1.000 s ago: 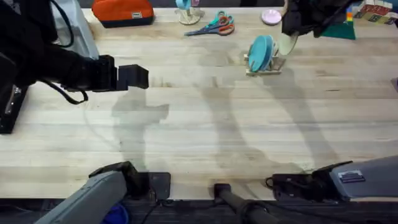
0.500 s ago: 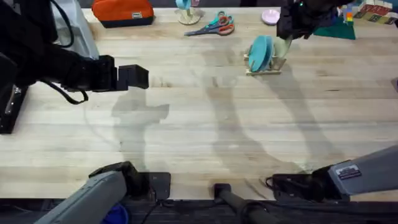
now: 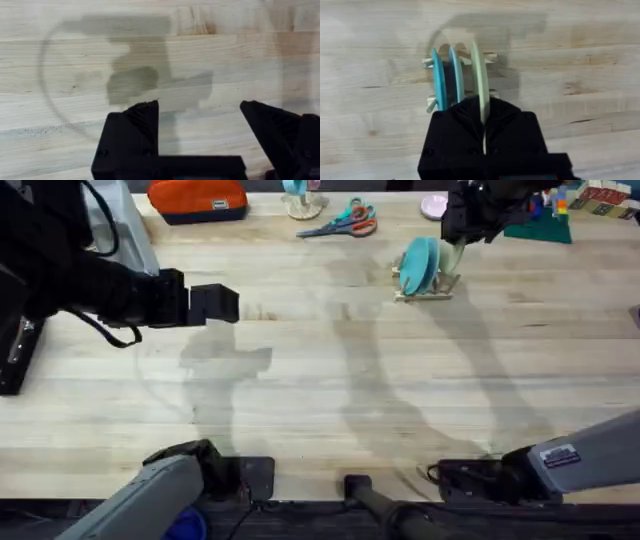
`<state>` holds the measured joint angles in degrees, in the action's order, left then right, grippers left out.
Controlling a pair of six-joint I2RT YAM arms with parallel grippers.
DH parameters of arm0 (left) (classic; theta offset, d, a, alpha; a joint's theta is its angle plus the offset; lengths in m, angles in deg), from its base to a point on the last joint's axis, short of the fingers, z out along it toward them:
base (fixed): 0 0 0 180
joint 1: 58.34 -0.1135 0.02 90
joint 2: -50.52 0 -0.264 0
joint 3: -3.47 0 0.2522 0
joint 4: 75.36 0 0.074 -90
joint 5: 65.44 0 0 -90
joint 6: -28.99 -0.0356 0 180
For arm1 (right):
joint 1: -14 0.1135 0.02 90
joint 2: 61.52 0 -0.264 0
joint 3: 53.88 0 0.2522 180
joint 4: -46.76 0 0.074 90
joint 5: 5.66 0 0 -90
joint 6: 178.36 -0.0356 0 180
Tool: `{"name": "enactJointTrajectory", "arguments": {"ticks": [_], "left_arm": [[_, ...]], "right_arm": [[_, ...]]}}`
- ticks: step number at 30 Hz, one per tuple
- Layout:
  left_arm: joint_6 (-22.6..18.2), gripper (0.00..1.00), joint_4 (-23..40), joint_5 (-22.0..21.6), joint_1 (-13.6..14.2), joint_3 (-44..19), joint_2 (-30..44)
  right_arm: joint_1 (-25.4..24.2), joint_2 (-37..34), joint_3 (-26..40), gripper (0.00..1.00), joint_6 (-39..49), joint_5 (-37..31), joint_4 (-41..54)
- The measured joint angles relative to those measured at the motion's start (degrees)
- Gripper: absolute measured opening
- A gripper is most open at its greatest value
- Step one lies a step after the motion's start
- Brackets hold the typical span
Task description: Pick up the plates from the table one by one and place each into a slot on the dish rack.
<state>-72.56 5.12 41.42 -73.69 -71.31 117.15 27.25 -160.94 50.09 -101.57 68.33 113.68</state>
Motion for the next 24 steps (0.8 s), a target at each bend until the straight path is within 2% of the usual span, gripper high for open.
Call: {"name": "enactJointTrajectory", "arguments": {"ticks": [7, 13, 24], "left_arm": [[0.0, 0.995, 0.0, 0.0, 0.0, 0.0, 0.0], [0.0, 0.995, 0.02, 0.0, 0.0, 0.0, 0.0], [0.0, 0.995, 0.15, 0.0, 0.0, 0.0, 0.0]], "right_arm": [[0.0, -0.45, 0.04, 0.029, 0.0, 0.18, -0.43], [0.0, -3.53, 0.07, 0.029, 0.0, 0.81, -0.47], [-0.04, -3.85, 0.07, 0.038, 0.0, 1.01, -0.39]]}}
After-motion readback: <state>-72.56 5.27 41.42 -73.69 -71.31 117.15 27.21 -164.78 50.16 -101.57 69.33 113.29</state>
